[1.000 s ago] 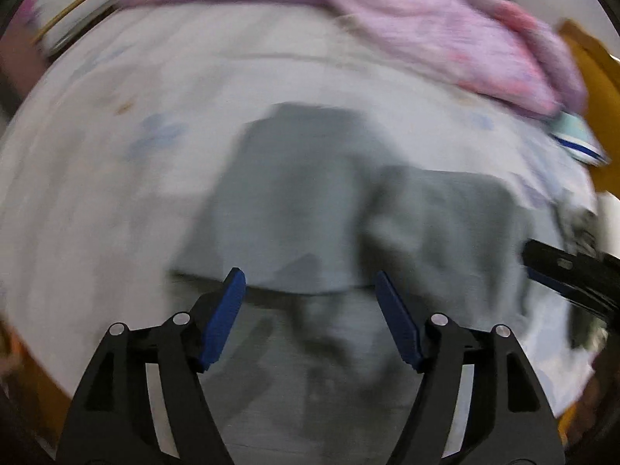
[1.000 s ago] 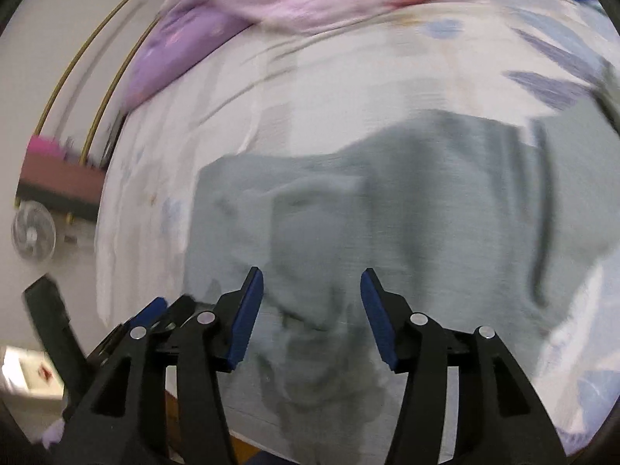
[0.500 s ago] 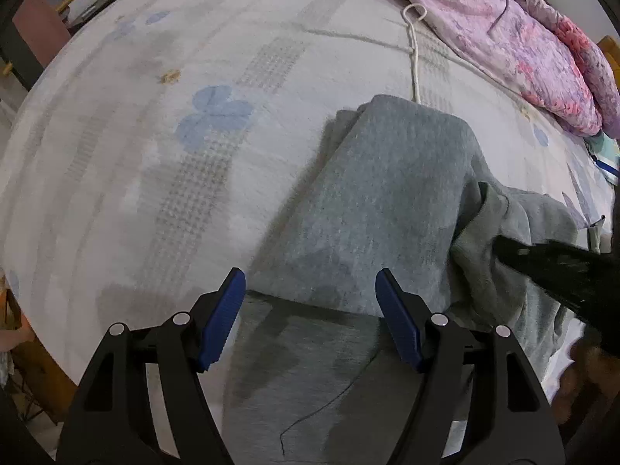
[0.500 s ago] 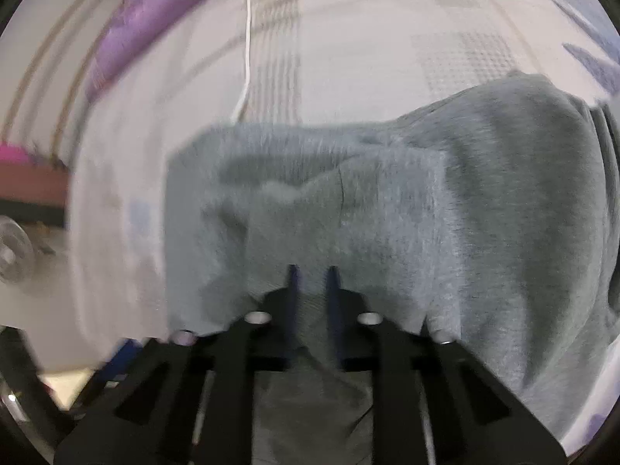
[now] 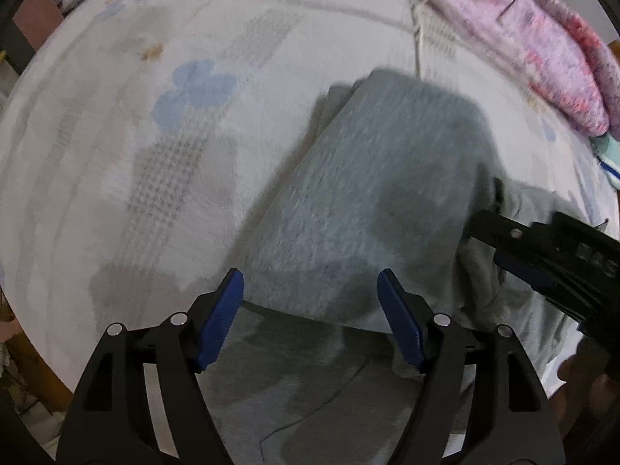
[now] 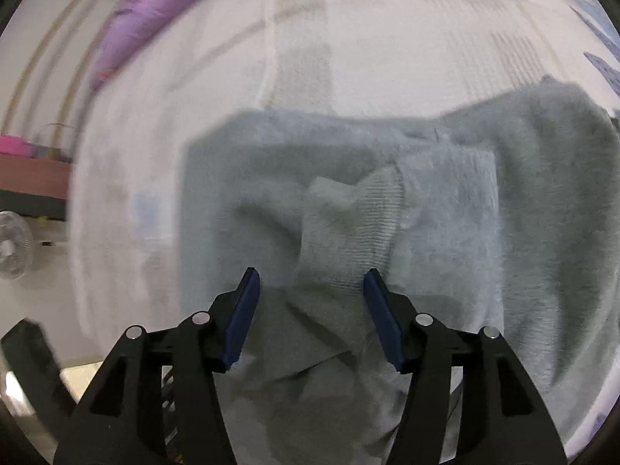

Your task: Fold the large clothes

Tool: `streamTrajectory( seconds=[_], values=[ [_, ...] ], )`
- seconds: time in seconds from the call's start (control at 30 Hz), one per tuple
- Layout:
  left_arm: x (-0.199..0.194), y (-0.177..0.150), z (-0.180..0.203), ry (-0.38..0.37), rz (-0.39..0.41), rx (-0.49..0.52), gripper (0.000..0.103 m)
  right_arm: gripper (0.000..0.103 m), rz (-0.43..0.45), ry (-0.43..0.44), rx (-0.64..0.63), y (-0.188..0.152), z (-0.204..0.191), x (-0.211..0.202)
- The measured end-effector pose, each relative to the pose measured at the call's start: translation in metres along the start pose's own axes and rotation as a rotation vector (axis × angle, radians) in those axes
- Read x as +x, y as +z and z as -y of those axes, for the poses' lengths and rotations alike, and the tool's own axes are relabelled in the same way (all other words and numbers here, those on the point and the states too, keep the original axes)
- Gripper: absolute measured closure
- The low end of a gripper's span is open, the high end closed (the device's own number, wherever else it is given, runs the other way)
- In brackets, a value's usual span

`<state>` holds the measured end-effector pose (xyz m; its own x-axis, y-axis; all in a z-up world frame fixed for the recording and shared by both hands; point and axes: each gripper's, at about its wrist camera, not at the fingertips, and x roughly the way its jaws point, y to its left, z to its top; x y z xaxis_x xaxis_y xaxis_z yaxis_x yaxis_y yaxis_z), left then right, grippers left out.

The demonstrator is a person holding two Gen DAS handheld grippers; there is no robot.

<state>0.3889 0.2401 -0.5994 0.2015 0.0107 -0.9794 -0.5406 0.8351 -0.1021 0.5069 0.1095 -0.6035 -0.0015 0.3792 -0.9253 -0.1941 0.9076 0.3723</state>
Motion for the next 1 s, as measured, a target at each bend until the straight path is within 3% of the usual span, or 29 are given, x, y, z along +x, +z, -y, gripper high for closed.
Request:
streamTrajectory(
  seconds=[0.07,0.1,0.13,0.4,0.53,0.6,0.7,0.77,0.83,1.0],
  values=[
    [0.01,0.0,0.0,0.011,-0.046,0.002,0.03,0.067,0.003,-0.022,0.006,0.0,0.004,0.007],
    [0.014,0.0,0.0,0.015,-0.063,0.011,0.03,0.09,0.001,-0.015,0.004,0.0,0.007,0.008],
    [0.015,0.0,0.001,0.025,-0.069,0.017,0.03,0.092,0.0,0.016,0.022,0.0,0.013,0.005],
    [-0.003,0.004,-0.004,-0.016,-0.061,-0.033,0.03,0.097,0.087,0.139,0.011,-0.002,0.059,-0.096],
    [-0.027,0.003,0.011,-0.045,-0.002,-0.02,0.03,0.098,0.201,0.105,0.025,-0.002,0.113,-0.166],
    [-0.034,0.0,0.023,-0.054,0.016,-0.01,0.03,0.098,0.239,0.043,0.042,-0.002,0.137,-0.184],
    [-0.033,-0.003,0.046,-0.029,0.008,0.034,0.03,0.098,0.222,0.039,0.117,-0.003,0.191,-0.181],
    [-0.027,-0.003,0.061,-0.029,-0.004,0.041,0.03,0.098,0.184,-0.031,0.136,-0.004,0.225,-0.162],
    [-0.023,-0.002,0.072,-0.027,-0.004,0.039,0.03,0.098,0.152,0.036,0.193,-0.005,0.255,-0.145],
    [-0.004,0.003,0.098,0.031,-0.018,0.004,0.03,0.098,0.084,-0.033,0.19,0.0,0.273,-0.112]
  ],
)
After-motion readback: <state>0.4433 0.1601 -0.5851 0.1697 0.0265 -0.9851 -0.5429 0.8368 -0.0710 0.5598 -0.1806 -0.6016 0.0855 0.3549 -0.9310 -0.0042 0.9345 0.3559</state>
